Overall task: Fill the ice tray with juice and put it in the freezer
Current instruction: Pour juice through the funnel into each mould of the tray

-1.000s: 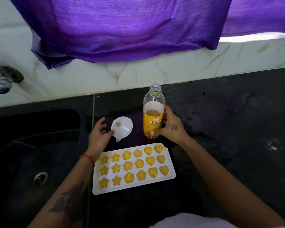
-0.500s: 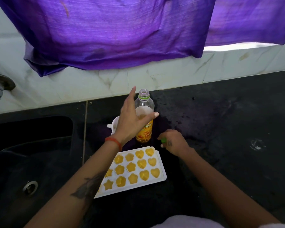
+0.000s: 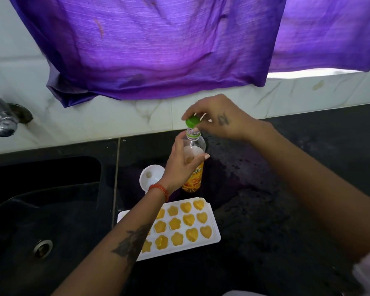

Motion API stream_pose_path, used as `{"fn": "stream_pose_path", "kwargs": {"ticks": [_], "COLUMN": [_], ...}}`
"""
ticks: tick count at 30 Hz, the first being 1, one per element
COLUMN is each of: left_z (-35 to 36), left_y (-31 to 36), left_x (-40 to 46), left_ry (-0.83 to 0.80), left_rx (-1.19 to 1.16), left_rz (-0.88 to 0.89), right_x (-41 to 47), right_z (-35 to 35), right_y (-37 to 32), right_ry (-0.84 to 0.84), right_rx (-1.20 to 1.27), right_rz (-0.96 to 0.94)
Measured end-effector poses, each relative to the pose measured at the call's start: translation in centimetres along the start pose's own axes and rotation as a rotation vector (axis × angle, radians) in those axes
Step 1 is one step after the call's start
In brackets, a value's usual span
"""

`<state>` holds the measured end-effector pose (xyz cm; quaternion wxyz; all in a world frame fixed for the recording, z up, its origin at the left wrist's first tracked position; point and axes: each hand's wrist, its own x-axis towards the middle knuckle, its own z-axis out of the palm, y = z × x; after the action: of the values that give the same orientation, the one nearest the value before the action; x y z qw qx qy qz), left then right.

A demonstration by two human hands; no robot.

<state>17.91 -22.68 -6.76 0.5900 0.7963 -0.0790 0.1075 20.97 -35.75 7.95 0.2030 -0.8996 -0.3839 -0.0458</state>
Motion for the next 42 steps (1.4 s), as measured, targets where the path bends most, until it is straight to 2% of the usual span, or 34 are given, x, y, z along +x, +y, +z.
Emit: {"fn": "stream_pose_path", "kwargs": {"ticks": [2,5,10,16,20,22,26,31,34,37,40,42], "left_z": [0.0,-0.1,0.0,-0.2,-0.2,-0.3,-0.2,-0.3,-0.4,-0.4,-1.3,-1.7], "left_y": [-0.1,-0.3,-0.5,-0.2,-0.1,-0.2,-0.2,-0.1,0.3,0.6,0.6,0.5], "left_x": [0.0,0.2,0.3,0.3,0.2,0.2,0.4,0.4,0.3,0.0,-0.1,-0.2], "left_ry": [0.003,0.004,0.003,-0.017,-0.026,-0.025,-0.020,-0.021,-0.037,-0.050,-0.130,-0.155], "left_rx": [0.003,0.007,0.008,0.005,0.013,0.007,0.004,0.010,0.009,0.018,-0.078,-0.156], "left_rz": [-0.013,-0.019,-0.024,-0.017,-0.013,-0.017,-0.043,-0.046,-0.025,-0.043,-0.114,-0.157], "right_x": [1.3,2.1,2.4,2.9,2.8,2.6,2.2,2.6,2.6,2.2,1.6,0.9], "right_z": [0.2,-0.2,-0.4,0.5,-0.8,-1.0,0.7,0.9,1.4,0.9,1.2,1.9], "right_y": [-0.2,-0.2,0.4,0.1,0.6,0.3,0.0,0.6,0.8,0.7,0.3,0.3], "right_ry": [-0.133,-0.265,-0.255,-0.241,-0.391,-0.436,-0.310,-0.296,-0.268,-0.271,-0.315,-0.266], "right_rx": [-0.190,-0.266,-0.305,-0.617,-0.387,-0.291,-0.419,-0.540,-0.544,-0.442,-0.412,-0.476], "right_rz": [-0.056,-0.110,-0.153,-0.104,0.046,-0.015,-0.166,-0.101,-0.079,-0.052,-0.128,-0.190]}}
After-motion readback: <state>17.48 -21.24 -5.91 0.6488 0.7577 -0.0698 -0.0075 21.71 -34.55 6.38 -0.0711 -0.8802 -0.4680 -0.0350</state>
